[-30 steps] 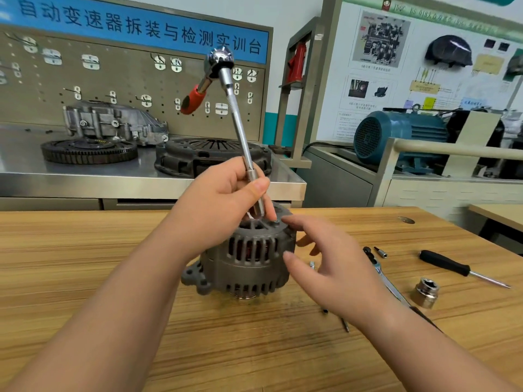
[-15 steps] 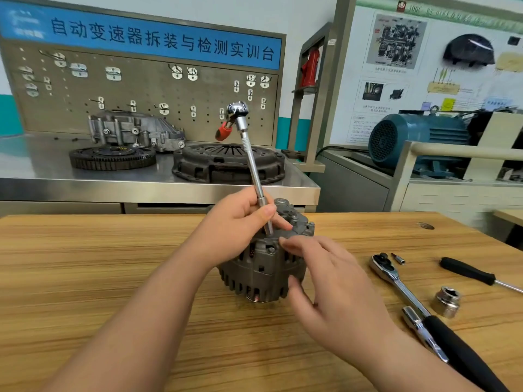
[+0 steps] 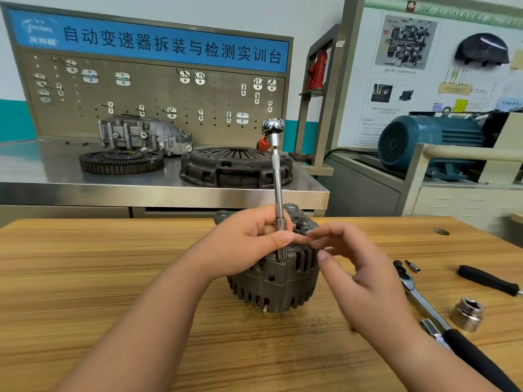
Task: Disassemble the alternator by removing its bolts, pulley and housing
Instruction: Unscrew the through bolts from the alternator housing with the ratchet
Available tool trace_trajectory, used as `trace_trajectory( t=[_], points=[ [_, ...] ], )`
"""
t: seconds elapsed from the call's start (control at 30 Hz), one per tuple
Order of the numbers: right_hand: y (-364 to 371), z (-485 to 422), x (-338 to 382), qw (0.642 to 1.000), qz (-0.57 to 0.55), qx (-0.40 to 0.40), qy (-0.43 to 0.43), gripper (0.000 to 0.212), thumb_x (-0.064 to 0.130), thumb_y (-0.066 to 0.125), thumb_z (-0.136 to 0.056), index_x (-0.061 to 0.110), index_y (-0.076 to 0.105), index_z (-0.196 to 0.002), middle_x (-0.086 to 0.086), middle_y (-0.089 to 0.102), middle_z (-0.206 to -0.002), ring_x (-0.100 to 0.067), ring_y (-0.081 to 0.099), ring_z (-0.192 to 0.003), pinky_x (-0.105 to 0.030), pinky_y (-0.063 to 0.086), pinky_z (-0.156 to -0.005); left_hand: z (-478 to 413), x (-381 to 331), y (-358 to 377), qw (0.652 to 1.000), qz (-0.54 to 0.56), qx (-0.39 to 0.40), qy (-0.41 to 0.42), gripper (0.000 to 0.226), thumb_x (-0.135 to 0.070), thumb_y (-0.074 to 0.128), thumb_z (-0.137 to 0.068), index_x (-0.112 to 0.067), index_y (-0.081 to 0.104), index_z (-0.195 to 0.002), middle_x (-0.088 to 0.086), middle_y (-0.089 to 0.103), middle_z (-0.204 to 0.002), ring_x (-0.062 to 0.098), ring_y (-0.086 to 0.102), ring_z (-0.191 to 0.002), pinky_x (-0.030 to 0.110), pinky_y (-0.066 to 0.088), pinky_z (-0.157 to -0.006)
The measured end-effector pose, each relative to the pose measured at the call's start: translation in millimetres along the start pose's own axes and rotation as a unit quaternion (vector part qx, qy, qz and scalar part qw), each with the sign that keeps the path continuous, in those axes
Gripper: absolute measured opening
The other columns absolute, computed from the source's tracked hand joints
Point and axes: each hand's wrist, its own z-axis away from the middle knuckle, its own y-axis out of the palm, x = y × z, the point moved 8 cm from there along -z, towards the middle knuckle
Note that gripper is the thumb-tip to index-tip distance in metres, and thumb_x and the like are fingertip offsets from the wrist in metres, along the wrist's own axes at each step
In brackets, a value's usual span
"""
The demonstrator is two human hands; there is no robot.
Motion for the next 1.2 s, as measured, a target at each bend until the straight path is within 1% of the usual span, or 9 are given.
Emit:
trace_trajectory(
  t=[0.1,0.2,0.33,0.5,0.6,0.73,0.97,1.07,1.2],
  points=[
    [-1.0,-21.6,-0.8,0.996,-0.074,-0.026,0.038,0.022,0.028,0.051,-0.083,0.033,0.066,-0.098,0.019,0.067,-0.097,0.000,0.061,-0.094,-0.013,0.049,-0.076,-0.2,2.2,0.6,1.000,0.025,0.014,-0.004,0.011,-0.023,0.056,-0.096,-0.016,0.059,-0.103,-0.005,0.074,-0.106,0.048,0.059,-0.111,0.068,0.044,-0.091],
    [13.4,-59.4,-5.1,0.979,-0.168,0.049,0.103,0.033,0.041,0.046,-0.084,0.029,0.069,-0.105,0.016,0.071,-0.107,0.001,0.062,-0.106,-0.022,0.048,-0.092,-0.2,1.8,3.8,0.999,0.034,0.027,0.004,0.011,-0.015,0.054,-0.097,-0.007,0.058,-0.104,-0.004,0.074,-0.105,0.011,0.064,-0.112,0.056,0.047,-0.098],
    [60.6,-86.6,6.7,0.818,-0.463,0.257,0.223,0.072,0.062,0.042,-0.082,0.008,0.056,-0.127,-0.013,0.066,-0.123,-0.024,0.062,-0.118,-0.038,0.046,-0.101,0.2,-0.8,6.8,0.998,0.048,0.036,0.022,0.005,-0.008,0.052,-0.097,-0.008,0.056,-0.094,-0.005,0.071,-0.099,0.005,0.065,-0.109,0.039,0.049,-0.098],
    [78.5,-111.2,34.9,0.679,-0.666,0.227,0.212,0.081,0.061,0.045,-0.085,0.011,0.033,-0.148,-0.009,0.071,-0.110,-0.027,0.071,-0.092,-0.035,0.057,-0.075,0.4,0.4,6.5,0.999,0.040,0.025,0.013,0.026,-0.028,0.056,-0.088,-0.009,0.060,-0.106,0.002,0.072,-0.106,0.018,0.066,-0.111,0.052,0.046,-0.100],
    [74.3,-122.3,50.5,0.646,-0.720,0.192,0.165,0.049,0.053,0.038,-0.096,0.030,0.040,-0.139,-0.003,0.072,-0.105,-0.021,0.071,-0.081,-0.026,0.056,-0.061,0.9,3.2,9.3,0.999,0.030,0.037,0.000,0.030,-0.036,0.057,-0.084,-0.025,0.065,-0.111,0.005,0.072,-0.112,0.027,0.065,-0.110,0.055,0.046,-0.099],
    [50.5,-127.6,58.3,0.682,-0.715,0.122,0.098,0.026,0.035,0.039,-0.101,0.027,0.063,-0.103,0.002,0.073,-0.088,-0.014,0.068,-0.068,-0.022,0.052,-0.049,2.0,3.8,10.7,0.999,0.024,0.046,-0.007,0.017,-0.052,0.055,-0.078,-0.046,0.063,-0.092,0.018,0.069,-0.111,0.042,0.060,-0.114,0.060,0.045,-0.097],
    [10.9,-112.6,70.3,0.924,-0.348,-0.072,-0.140,0.018,0.018,0.042,-0.098,0.015,0.059,-0.093,-0.002,0.064,-0.075,-0.018,0.064,-0.075,-0.028,0.051,-0.052,0.0,-0.2,10.0,0.997,0.058,0.044,0.014,0.034,-0.025,0.054,-0.088,-0.056,0.062,-0.098,-0.020,0.071,-0.108,-0.001,0.062,-0.110,0.033,0.046,-0.101],
    [10.2,-107.8,78.7,0.940,-0.264,-0.102,-0.191,0.020,0.015,0.042,-0.098,0.015,0.056,-0.084,-0.001,0.059,-0.074,-0.017,0.062,-0.071,-0.028,0.051,-0.054,1.7,-4.1,9.1,0.997,0.052,0.052,0.026,0.038,-0.022,0.053,-0.089,-0.058,0.063,-0.092,-0.026,0.067,-0.077,-0.013,0.059,-0.078,0.007,0.043,-0.076],
    [22.5,-113.1,67.5,0.874,-0.473,-0.053,-0.099,0.036,0.026,0.038,-0.097,0.012,0.049,-0.066,-0.005,0.056,-0.063,-0.022,0.055,-0.050,-0.029,0.046,-0.047,-3.4,-10.3,3.3,0.999,0.007,-0.007,0.050,0.006,-0.036,0.063,-0.083,-0.035,0.069,-0.083,-0.016,0.062,-0.067,-0.001,0.056,-0.065,0.019,0.045,-0.065]
  ],
)
